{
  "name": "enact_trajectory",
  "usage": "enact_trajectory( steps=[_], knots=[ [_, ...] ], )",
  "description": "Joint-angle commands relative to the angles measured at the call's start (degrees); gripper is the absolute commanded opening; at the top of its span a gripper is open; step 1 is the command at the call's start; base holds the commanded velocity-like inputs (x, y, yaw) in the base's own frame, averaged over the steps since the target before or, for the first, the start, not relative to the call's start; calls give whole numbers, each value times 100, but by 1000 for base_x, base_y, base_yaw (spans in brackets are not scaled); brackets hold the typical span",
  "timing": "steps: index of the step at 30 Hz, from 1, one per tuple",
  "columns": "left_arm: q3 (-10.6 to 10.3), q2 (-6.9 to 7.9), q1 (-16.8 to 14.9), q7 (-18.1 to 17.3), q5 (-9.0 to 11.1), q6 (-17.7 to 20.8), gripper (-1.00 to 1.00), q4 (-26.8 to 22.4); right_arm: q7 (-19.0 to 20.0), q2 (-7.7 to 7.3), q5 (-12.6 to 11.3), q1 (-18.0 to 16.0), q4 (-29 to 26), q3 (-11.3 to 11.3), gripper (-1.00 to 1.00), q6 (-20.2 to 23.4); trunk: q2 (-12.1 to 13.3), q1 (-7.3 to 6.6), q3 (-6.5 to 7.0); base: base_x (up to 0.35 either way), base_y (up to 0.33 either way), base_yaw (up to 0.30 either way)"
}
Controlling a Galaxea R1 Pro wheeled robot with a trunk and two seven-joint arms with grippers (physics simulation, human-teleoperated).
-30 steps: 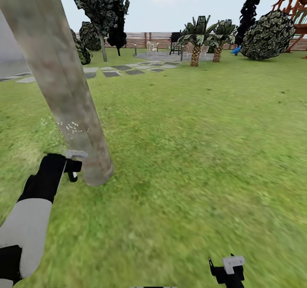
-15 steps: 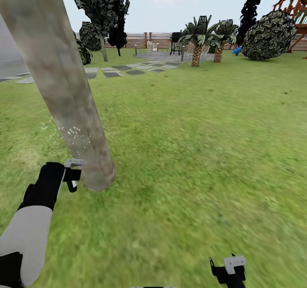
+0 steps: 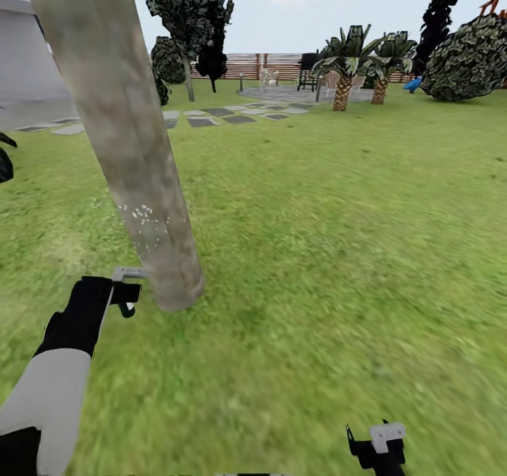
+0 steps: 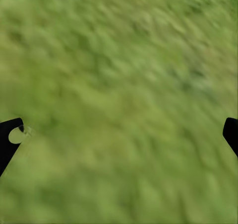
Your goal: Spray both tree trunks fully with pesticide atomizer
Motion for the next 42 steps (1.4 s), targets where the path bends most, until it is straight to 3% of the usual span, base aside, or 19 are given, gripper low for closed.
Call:
enact_trajectory(
  steps=[1,4,7,9,17,20,22,28,32,35,40,42],
  knots=[
    [8,16,-14,-5,-4,4,-100,-9,0,0,1,0,0,1,100,0,0,0,0,0,0,149],
    [54,106,-6,10,-25,7,-100,-87,0,0,-2,0,0,1,100,0,0,0,0,0,0,55],
    [437,244,56,8,-30,-34,-100,-107,1,0,0,0,0,1,100,0,0,0,0,0,0,7],
    [569,258,71,5,-22,-91,-100,-80,7,0,3,0,0,1,100,0,0,0,0,0,0,1],
    [570,45,120,7,-33,-122,-100,-42,8,0,3,0,0,1,100,0,0,0,0,146,-85,0],
    [563,43,464,11,-41,-263,-100,-33,9,0,3,0,0,1,100,0,0,0,0,114,-236,0],
    [568,44,545,27,-53,-554,-100,-25,9,0,3,0,0,3,100,3,0,0,0,-69,-265,0],
    [574,30,844,330,-29,-758,-100,-16,9,0,-1,0,0,8,100,0,0,0,0,-53,-67,44],
    [621,3,880,375,-3,-842,-100,401,13,9,8,0,9,9,100,1,0,0,0,-1,-1,256],
    [632,1,881,389,-9,-1406,-100,825,11,17,12,0,11,9,100,1,0,0,0,7,0,206],
    [650,52,889,912,-13,-1620,-100,1178,9,16,4,0,9,9,100,0,0,0,0,221,-59,26],
    [649,51,890,933,-7,-1624,-100,1283,9,16,4,0,9,9,100,1,0,0,0,279,-156,1]
  ],
)
